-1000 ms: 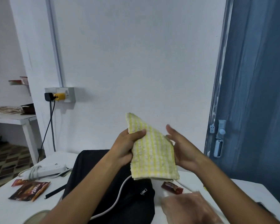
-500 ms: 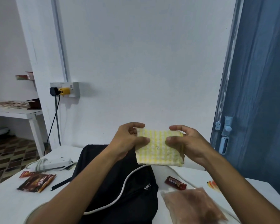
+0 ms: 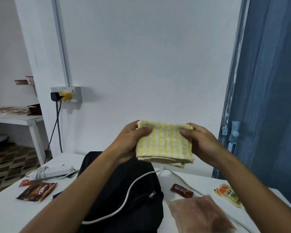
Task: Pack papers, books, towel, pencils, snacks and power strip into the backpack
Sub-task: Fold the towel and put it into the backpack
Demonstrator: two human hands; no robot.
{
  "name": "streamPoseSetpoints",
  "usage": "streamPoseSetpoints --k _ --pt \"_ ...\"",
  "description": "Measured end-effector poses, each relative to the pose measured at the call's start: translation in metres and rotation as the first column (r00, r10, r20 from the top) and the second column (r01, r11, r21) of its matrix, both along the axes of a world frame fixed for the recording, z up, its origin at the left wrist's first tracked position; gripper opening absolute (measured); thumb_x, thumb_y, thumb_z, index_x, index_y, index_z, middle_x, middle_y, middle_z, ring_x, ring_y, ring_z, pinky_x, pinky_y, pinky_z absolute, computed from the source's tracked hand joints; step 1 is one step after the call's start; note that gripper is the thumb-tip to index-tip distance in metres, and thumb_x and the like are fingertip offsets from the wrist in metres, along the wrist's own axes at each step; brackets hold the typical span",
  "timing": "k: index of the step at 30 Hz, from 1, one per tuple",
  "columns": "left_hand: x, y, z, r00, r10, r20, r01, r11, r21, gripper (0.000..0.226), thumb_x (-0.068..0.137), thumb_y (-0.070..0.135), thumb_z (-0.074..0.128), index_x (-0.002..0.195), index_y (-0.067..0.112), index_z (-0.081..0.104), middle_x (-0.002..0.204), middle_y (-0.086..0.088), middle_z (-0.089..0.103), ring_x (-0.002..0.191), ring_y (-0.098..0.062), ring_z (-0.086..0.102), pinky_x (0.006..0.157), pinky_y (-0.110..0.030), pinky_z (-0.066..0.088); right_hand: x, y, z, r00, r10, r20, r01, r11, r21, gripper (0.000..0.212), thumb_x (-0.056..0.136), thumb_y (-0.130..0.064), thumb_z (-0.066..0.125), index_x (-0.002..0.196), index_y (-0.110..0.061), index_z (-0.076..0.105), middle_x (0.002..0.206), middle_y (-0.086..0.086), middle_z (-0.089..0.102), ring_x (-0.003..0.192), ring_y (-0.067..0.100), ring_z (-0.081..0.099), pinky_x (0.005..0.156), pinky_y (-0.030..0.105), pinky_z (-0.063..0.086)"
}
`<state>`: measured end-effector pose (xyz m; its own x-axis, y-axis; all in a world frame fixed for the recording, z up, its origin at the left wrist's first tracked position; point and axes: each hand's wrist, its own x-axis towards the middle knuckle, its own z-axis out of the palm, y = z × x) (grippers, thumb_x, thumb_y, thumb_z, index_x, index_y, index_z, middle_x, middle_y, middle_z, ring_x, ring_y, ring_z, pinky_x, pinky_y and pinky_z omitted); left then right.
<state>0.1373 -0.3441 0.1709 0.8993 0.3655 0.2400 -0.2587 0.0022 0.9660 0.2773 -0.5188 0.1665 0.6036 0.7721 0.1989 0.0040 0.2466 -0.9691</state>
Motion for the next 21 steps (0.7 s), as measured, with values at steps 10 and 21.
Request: streamPoseSetpoints --k 10,21 --pt "0.008 -0.008 -0.05 0.991 0.084 0.106 -0.021 0.869 -0.495 0.051 0.074 -0.001 0.065 0.123 -0.008 0.054 0.12 -0.027 0.062 0.107 -0.039 0.063 0.084 -0.047 0.056 -0.013 0.017 -0.054 0.719 0.267 -0.642 -0.103 0.954 0.281 0.084 0.074 -0.071 0.054 0.116 0.001 0.06 0.116 0.02 0.064 0.104 0.033 0.064 0.085 0.049 0.051" --pt "-0.034 -0.004 -0.151 0.914 0.38 -0.14 -0.402 0.895 -0.195 0.046 0.065 0.011 0.081 0.101 -0.006 0.06 0.098 -0.021 0.069 0.095 -0.037 0.067 0.086 -0.046 0.052 -0.071 0.068 -0.134 0.887 -0.005 -0.461 0.031 0.998 0.049 0.039 0.081 0.006 0.064 0.117 -0.008 0.06 0.112 0.013 0.069 0.1 0.025 0.068 0.08 0.041 0.057"
